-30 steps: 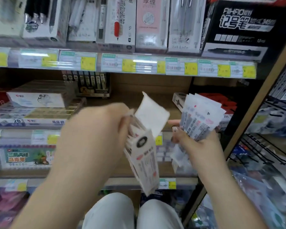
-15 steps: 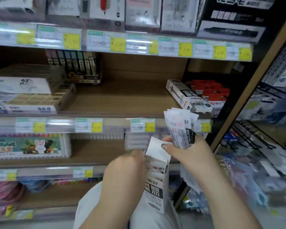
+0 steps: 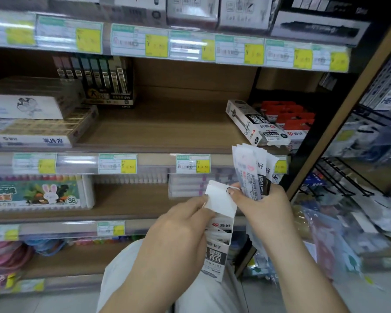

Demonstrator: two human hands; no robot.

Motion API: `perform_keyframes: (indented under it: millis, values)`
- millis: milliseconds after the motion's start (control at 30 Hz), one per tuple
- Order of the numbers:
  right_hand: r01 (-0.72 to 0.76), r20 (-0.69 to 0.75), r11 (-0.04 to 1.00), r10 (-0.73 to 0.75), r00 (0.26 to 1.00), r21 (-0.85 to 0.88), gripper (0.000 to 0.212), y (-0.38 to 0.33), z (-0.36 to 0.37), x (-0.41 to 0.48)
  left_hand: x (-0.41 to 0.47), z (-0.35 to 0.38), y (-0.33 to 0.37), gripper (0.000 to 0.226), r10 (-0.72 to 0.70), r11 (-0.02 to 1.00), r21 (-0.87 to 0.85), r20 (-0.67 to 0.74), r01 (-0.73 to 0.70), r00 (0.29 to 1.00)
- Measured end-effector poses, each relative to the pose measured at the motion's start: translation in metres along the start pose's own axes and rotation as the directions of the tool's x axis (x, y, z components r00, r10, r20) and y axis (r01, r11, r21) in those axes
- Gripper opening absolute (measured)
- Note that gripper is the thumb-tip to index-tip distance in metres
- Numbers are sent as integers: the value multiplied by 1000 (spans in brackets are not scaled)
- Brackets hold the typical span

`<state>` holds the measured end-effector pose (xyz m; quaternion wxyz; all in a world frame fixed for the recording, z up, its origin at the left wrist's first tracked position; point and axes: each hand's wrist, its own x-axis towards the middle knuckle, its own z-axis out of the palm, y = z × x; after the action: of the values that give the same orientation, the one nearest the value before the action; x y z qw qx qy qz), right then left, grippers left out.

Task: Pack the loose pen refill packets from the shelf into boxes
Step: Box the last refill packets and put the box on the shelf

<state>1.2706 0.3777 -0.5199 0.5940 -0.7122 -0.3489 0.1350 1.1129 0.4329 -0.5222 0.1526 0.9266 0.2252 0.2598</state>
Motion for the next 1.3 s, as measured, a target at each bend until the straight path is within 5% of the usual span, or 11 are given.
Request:
perform_keyframes:
  millis: [200, 367, 600, 767, 1033, 1300]
  values:
    - [55, -11, 998, -56, 998, -32, 44, -4, 1, -2, -1, 3, -2, 36, 9, 1000, 7, 49, -9, 999]
    - [16, -59, 999, -18, 998, -31, 28, 3, 1, 2, -7, 13, -11, 44, 166, 976, 142, 15, -166, 986]
    - [0, -85, 999, -4, 996, -48, 22, 8, 3, 0, -10, 25, -14, 16, 278, 935, 277, -188, -221, 942]
    - [11, -112, 997, -19, 994, -70, 25, 5, 3, 1, -4, 24, -6, 7, 301, 902, 369, -167, -224, 939]
    - [-4, -123, 1000, 3, 992, -3, 21, 7, 7, 3, -2, 21, 1, 34, 182, 910, 392, -80, -137, 980]
    - [-12, -60, 1000, 12, 998, 10, 24, 6, 8, 3, -6, 32, 7, 52, -175, 967, 190, 20, 168, 984]
